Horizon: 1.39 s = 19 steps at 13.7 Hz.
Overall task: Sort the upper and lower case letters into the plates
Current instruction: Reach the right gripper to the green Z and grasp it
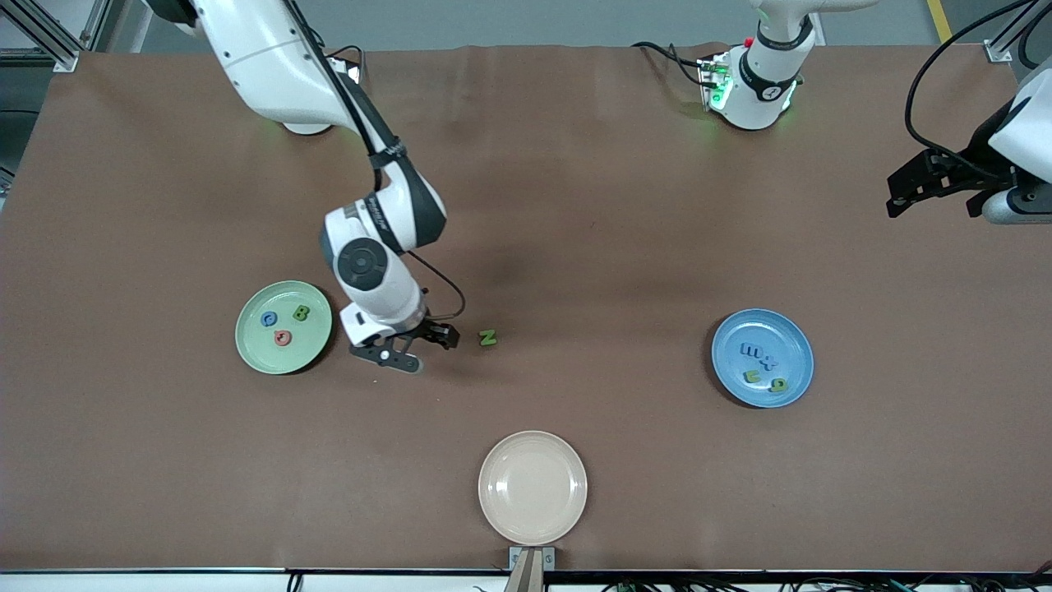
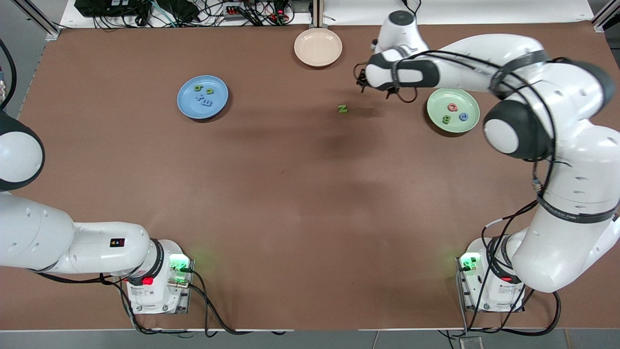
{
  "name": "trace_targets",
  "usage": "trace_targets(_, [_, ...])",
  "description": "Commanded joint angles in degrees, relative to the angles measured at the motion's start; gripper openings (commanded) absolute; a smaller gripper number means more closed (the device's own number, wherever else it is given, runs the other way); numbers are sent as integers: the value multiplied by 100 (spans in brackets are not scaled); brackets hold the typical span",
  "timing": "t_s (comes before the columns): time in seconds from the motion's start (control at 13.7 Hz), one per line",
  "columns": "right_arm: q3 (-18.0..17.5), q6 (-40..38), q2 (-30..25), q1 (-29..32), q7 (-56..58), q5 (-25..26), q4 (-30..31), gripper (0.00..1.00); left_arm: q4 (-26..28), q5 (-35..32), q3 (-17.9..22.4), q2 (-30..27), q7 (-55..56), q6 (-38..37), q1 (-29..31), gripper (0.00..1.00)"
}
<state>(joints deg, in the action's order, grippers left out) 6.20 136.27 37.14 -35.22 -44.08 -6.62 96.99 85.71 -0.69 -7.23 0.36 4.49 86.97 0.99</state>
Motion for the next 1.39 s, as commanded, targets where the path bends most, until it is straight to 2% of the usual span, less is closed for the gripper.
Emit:
trace_targets(0.0, [57,4,469,-195,-486,-41,-444,100,51,122,29,-54,-98,48,-11,100])
trace_targets(0.37, [48,356,760,-495,215,-41,-496,100,51,122,38,-89,-54,-40,6,100])
trace_targets(0.88, [-67,347,865,-688,225,-14,-725,94,34,122,38,-62,-36,-40,15,100])
trace_targets(1.17, [-58,347,1041,-785,198,38,-910,81,25,113,38,-36,-36,-5,6,100])
trace_targets(1.32, [-58,347,1041,-828,225,108,-927,71,16,113,38,-36,-36,-5,6,100])
